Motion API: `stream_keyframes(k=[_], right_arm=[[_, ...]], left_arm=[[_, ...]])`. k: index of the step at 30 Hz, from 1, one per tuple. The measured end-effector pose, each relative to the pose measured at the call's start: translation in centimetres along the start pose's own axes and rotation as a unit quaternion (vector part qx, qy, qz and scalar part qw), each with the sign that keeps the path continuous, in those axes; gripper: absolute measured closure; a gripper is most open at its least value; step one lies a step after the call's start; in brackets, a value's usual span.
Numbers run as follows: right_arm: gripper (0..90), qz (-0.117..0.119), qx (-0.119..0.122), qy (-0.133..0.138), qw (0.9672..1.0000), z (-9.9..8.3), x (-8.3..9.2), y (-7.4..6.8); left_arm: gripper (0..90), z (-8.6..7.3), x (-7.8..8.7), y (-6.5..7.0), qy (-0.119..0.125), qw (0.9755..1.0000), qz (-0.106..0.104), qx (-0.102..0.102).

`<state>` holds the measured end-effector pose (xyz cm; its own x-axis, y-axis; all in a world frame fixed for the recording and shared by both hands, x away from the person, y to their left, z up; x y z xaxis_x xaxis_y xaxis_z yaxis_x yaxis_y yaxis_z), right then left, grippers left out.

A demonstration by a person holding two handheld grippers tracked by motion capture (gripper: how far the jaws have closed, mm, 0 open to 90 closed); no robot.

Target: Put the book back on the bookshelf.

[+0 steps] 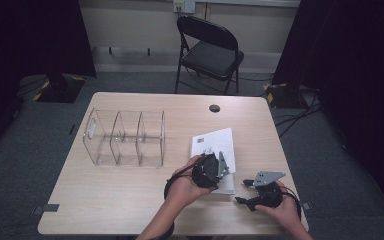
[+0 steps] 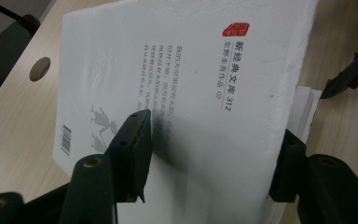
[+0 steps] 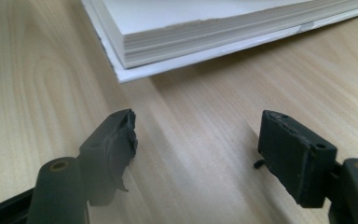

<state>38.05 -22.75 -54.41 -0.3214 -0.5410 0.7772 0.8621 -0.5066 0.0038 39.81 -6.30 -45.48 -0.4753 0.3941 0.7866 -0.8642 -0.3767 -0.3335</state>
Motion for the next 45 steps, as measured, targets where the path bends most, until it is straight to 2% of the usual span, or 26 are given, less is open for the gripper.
stream_keyframes(k=[3,6,9,17,22,26,28,33,34,38,40,43,45], right_arm=[[26.6,-0.005,-0.006,0.007,0.9999,0.4,-0.4,0.4],[26.5,-0.009,-0.010,0.020,0.9997,1.0,-1.0,0.8],[26.5,-0.014,-0.013,0.022,0.9996,1.6,-1.5,1.1],[25.8,-0.042,0.000,0.030,0.9987,2.4,-2.0,1.4],[25.1,-0.059,0.008,0.035,0.9976,2.8,-2.2,1.4],[25.2,-0.077,0.024,0.034,0.9961,3.1,-2.3,1.2],[25.6,-0.084,0.030,0.025,0.9957,3.3,-2.3,0.9],[25.5,-0.089,0.042,0.032,0.9946,3.5,-2.2,0.8],[25.4,-0.092,0.048,0.033,0.9941,3.7,-2.1,0.7],[24.8,-0.112,0.081,0.046,0.9893,4.5,-1.7,0.1],[23.8,-0.119,0.084,0.046,0.9883,4.5,-1.6,0.2],[22.9,-0.116,0.087,0.051,0.9881,4.8,-1.5,0.3],[22.6,-0.120,0.097,0.047,0.9869,4.9,-1.5,0.4]], left_arm=[[43.7,0.2,0.3,-0.3,-0.003,1.0000,0.001,0.008],[44.0,0.3,0.3,-0.4,-0.006,0.9999,-0.001,0.008],[44.1,0.3,0.3,-0.3,-0.010,0.9999,0.000,0.007],[46.0,0.1,0.7,-0.1,-0.018,0.9997,0.009,0.010],[46.6,0.1,0.9,-0.2,-0.022,0.9997,0.008,0.011],[47.0,0.2,1.0,0.0,-0.024,0.9996,0.009,0.007],[47.2,0.2,1.1,0.2,-0.024,0.9996,0.008,0.010],[47.6,0.2,1.4,0.3,-0.025,0.9996,0.009,0.007],[47.6,0.3,1.4,0.4,-0.022,0.9997,0.007,0.010],[47.9,0.5,1.7,0.7,-0.027,0.9996,0.007,0.000],[48.0,0.6,1.7,0.6,-0.025,0.9997,0.007,0.001],[48.3,0.6,1.8,0.6,-0.022,0.9997,0.010,0.004],[48.3,0.6,1.8,0.7,-0.025,0.9997,0.008,0.003]])
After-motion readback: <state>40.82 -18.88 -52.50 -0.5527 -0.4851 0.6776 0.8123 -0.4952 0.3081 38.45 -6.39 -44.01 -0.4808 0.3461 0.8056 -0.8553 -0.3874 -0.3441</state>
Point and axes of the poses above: each handheld gripper's, and its own axes: x roughly backward along the jaws, z roughly out of its top, y roughly to its right, the point moved 7 cm from there along -x, roughly forward along the jaws, and after that the axes turned 7 degrees about -y, right-handed, at the moved point
